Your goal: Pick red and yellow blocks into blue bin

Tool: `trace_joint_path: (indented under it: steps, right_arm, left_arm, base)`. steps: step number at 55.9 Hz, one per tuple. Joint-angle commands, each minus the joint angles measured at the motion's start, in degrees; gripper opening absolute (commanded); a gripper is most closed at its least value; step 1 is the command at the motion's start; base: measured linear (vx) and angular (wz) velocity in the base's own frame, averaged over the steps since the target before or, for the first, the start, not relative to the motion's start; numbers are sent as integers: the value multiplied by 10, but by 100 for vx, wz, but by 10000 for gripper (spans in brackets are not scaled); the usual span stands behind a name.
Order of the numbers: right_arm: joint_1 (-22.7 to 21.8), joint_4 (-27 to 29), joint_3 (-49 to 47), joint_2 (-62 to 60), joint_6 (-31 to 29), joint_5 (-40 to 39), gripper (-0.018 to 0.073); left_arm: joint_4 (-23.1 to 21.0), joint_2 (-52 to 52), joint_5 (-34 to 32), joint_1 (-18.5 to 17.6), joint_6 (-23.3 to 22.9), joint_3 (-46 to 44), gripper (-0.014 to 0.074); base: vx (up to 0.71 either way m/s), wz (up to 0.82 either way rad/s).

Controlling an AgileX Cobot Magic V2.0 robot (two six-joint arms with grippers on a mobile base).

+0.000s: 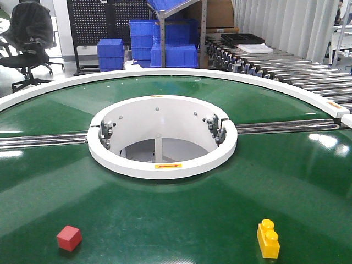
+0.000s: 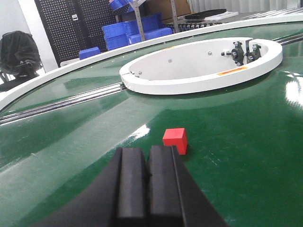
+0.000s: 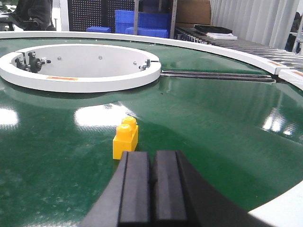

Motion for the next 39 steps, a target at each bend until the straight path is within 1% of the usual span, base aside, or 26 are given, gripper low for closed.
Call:
trace_joint_path:
  steps: [1, 34, 39]
  right_arm:
    - [-2, -4, 3, -6, -2, -48, -7]
    - [-2, -4, 3, -6, -2, -50, -7]
    - [-2, -3, 3, -6, -2, -60, -7]
  left_arm:
    - [-1, -9, -49, 0, -3, -9, 2]
    - [-1, -9, -49, 0, -3, -9, 2]
    - [-1, -9, -57, 0, -3, -9, 2]
  base:
    - [0, 0]
    - [0, 0]
    - [0, 0]
